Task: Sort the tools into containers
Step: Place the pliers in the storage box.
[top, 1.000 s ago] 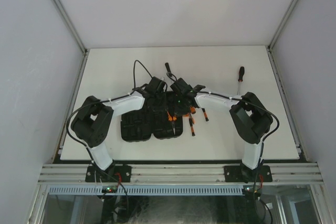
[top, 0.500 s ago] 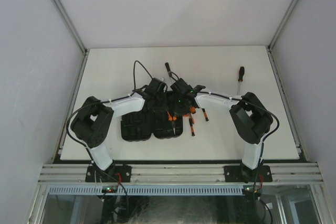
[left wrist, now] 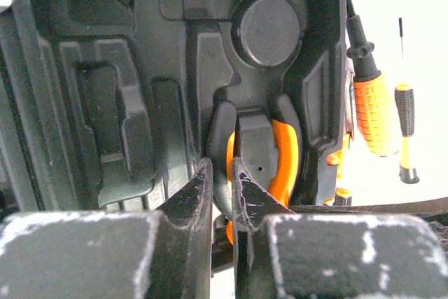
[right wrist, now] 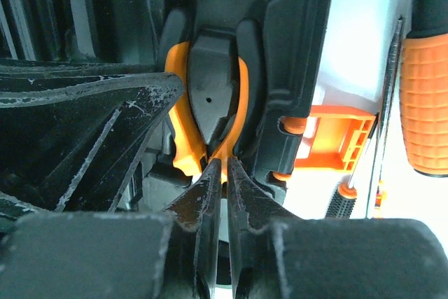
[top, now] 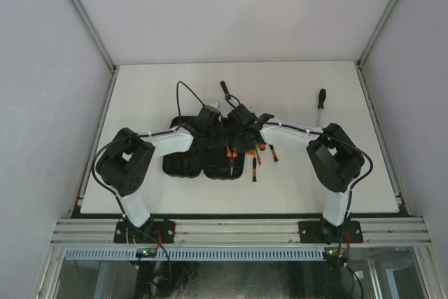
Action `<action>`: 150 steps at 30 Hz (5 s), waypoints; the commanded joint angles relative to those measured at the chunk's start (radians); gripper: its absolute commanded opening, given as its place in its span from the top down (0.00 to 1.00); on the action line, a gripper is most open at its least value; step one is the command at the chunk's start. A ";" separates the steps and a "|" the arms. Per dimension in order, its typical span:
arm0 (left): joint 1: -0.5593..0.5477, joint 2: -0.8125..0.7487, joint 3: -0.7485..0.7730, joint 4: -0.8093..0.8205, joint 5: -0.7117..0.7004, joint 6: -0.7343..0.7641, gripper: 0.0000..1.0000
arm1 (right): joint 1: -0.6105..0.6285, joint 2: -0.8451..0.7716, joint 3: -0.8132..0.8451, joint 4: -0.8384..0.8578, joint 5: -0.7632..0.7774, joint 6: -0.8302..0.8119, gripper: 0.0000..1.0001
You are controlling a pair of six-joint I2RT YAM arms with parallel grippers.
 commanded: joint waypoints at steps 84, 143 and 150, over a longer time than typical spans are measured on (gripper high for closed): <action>0.056 -0.775 -0.595 -0.194 -0.117 -0.069 0.67 | 0.129 0.086 0.236 -0.180 0.054 -0.231 0.82; 0.056 -0.738 -0.572 -0.212 -0.110 -0.040 0.70 | 0.126 0.360 0.051 -0.253 -0.015 -0.210 1.00; 0.056 -0.740 -0.574 -0.212 -0.109 -0.040 0.70 | 0.126 0.368 0.033 -0.251 -0.018 -0.219 1.00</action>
